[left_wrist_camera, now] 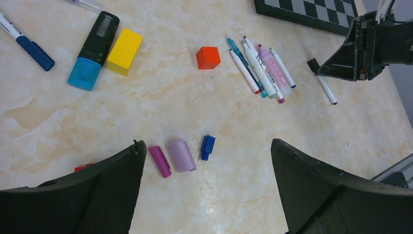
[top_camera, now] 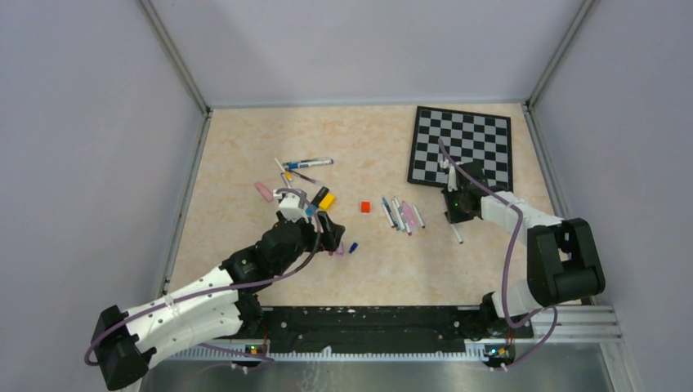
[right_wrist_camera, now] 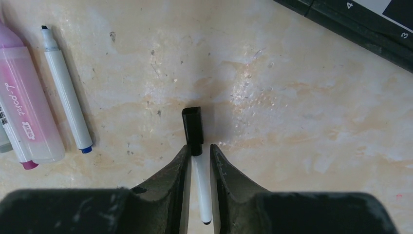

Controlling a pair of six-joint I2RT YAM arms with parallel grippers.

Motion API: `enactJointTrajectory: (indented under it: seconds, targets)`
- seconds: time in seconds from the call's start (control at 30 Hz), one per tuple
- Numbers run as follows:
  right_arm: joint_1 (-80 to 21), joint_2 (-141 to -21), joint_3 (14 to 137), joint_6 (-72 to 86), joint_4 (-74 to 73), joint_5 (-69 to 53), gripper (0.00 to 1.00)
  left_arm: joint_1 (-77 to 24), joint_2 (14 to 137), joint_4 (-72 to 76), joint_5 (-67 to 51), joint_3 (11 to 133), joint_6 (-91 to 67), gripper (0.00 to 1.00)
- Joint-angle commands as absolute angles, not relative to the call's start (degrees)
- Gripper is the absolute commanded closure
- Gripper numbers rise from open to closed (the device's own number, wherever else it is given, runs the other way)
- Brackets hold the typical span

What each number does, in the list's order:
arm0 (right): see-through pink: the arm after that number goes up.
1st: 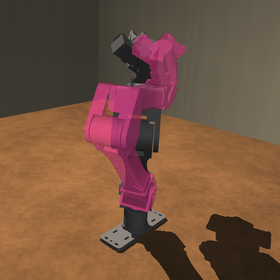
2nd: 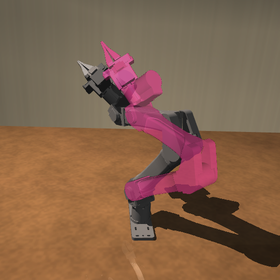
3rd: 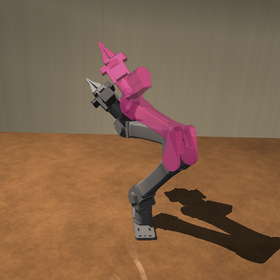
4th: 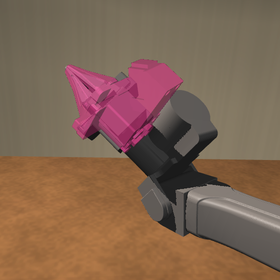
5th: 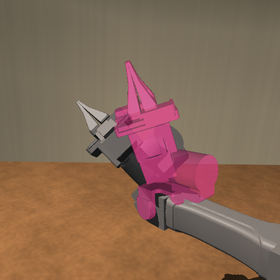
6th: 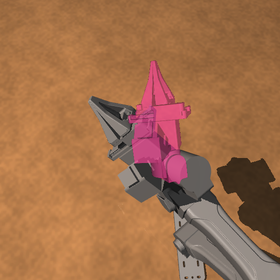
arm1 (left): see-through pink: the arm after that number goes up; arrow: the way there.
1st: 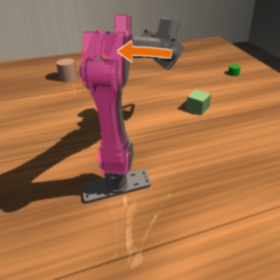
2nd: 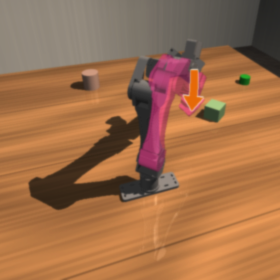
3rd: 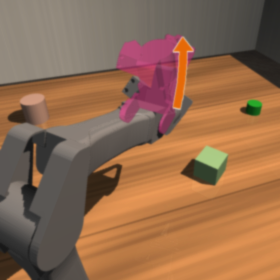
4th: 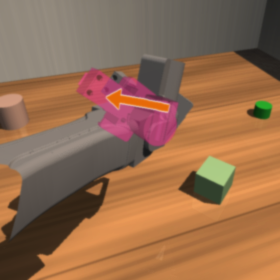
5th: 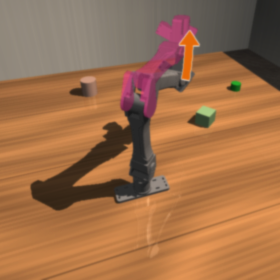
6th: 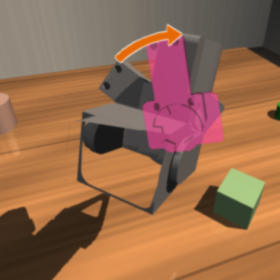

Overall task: Open the pen caps
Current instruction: Pick up the pen from the center of the board.

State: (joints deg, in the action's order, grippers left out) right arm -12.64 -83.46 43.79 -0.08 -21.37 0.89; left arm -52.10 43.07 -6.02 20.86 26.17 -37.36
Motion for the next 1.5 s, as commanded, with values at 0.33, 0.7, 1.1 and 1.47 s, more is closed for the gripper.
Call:
enactJointTrajectory:
  seconds: [0.33,0.7,1.1,1.47]
  targets:
    - [-11.7,-82.4,44.4,-9.6,-24.3,-1.4,0.73,-51.9,42.5,-4.2,22.1,26.5,-37.2,0.01]
    - [-8.9,-82.2,41.3,-18.1,-27.2,-3.3,0.83,-51.8,42.0,-2.2,21.3,26.4,-37.1,0.01]
    - [-7.3,-86.1,44.9,-25.3,-30.6,-7.8,1.00,-51.3,39.5,12.2,10.3,21.1,-40.1,0.01]
    - [-7.2,-75.3,53.2,-31.6,-37.7,-46.6,1.00,-51.1,48.5,37.0,0.4,16.8,-47.6,0.01]
